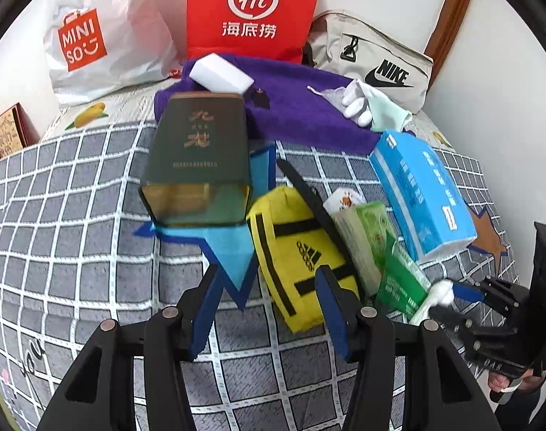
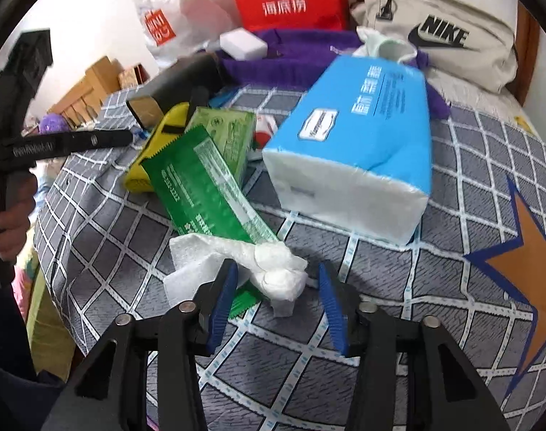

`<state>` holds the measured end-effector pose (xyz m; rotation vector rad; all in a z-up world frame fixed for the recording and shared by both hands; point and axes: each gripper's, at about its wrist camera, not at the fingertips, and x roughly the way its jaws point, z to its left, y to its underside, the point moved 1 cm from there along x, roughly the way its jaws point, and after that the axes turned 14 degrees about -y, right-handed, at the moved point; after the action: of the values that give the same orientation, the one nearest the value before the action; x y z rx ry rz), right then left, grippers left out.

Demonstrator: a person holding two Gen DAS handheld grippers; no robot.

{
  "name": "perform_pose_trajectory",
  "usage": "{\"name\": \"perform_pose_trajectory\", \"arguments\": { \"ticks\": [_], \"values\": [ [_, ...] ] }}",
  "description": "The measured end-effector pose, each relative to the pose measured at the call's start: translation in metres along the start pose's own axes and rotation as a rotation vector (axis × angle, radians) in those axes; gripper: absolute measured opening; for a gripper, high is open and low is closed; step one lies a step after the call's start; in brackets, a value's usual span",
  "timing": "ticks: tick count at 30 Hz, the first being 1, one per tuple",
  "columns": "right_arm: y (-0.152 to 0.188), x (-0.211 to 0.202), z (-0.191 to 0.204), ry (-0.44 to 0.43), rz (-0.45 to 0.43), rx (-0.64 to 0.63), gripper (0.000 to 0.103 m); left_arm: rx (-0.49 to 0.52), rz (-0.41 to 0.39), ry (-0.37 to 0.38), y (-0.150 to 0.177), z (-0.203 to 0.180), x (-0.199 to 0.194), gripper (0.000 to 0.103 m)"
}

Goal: Organize soft objects
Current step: 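Grasp the white tissue with the right tool while the left tool moves toward the yellow adidas bag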

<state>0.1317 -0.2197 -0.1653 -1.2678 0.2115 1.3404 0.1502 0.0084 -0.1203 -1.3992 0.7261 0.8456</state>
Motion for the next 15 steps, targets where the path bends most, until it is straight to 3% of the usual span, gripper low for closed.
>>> {"name": "perform_pose_trajectory", "arguments": {
  "ticks": [1,6,9,15],
  "values": [
    [0.001,0.0,-0.001,0.003,0.002,0.002,0.027,-0.004,0.006,0.004,0.002,0.0,0.002,0.051],
    [0.003,-0.012,0.003,0.012,-0.03,-0.028,0.027,0.012,0.004,0.029,0.007,-0.007,0.005,0.051],
    [0.002,-0.027,0.001,0.015,-0.059,-0.021,0.027,0.029,0.004,0.035,0.007,-0.013,0.008,0.062],
    [0.0,-0.044,0.001,0.005,-0.099,-0.016,0.027,0.066,0.049,0.027,0.001,-0.032,0.026,0.064]
  ]
}}
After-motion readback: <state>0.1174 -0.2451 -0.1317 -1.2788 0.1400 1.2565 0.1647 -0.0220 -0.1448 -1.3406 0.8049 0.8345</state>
